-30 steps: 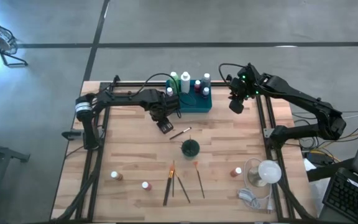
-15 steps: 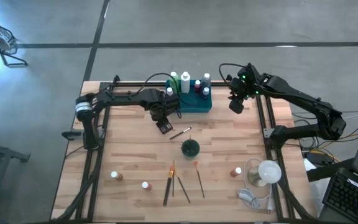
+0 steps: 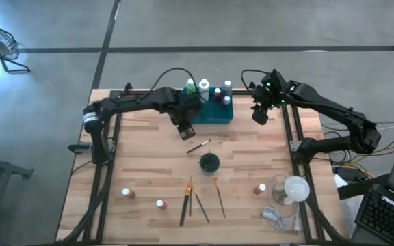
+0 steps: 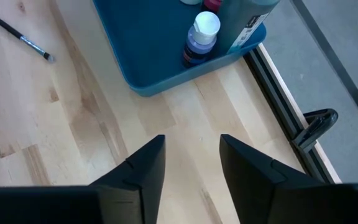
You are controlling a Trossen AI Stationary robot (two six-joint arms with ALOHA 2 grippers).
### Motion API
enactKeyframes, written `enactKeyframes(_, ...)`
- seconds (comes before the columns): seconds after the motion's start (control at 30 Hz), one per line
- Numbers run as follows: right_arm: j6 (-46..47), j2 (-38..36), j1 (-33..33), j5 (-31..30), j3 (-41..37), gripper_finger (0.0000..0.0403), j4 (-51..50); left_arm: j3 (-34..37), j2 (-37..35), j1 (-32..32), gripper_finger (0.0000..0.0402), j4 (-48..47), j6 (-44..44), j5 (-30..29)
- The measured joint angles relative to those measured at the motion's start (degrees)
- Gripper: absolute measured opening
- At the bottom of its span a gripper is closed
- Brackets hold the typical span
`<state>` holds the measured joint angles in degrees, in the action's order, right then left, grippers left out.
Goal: Pick & Place Paint Supplies
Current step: Put the gray paint bottle into the blue bin
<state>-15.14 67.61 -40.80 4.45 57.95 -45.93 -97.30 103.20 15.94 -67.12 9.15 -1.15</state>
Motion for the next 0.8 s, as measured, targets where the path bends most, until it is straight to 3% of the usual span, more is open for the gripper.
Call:
enactKeyframes(0.4, 3.0, 0.0, 0.0, -0.1, 0.0, 0.0165, -0.1, -13.2, 1.3, 6.6, 0.0122, -0.5, -7.5, -0.1)
enactKeyframes(0.8, 3.2, 0.0, 0.0, -0.1, 0.0, 0.0155, -0.5, -28.6, 13.1, 10.3, 0.0122, -6.0, -12.9, 0.2)
